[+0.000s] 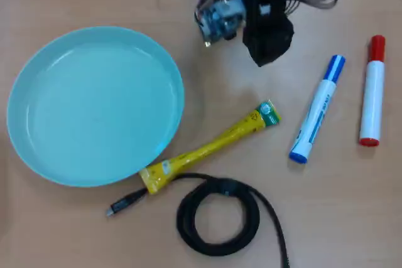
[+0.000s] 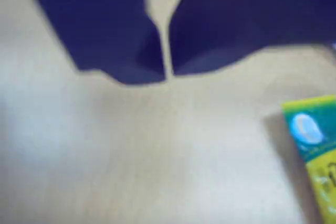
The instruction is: Pick up the blue pen, then put it in the green bowl
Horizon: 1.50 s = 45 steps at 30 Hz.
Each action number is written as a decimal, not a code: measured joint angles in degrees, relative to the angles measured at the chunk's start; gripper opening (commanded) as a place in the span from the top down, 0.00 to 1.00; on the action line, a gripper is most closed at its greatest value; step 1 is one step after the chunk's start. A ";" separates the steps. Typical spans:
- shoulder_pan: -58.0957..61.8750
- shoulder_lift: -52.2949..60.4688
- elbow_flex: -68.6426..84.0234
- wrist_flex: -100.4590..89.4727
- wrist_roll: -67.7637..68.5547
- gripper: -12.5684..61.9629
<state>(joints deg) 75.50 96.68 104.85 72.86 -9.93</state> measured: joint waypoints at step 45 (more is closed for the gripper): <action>-19.16 -28.30 -34.80 16.35 -15.47 0.21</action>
<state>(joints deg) 56.34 68.38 70.05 89.21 -25.40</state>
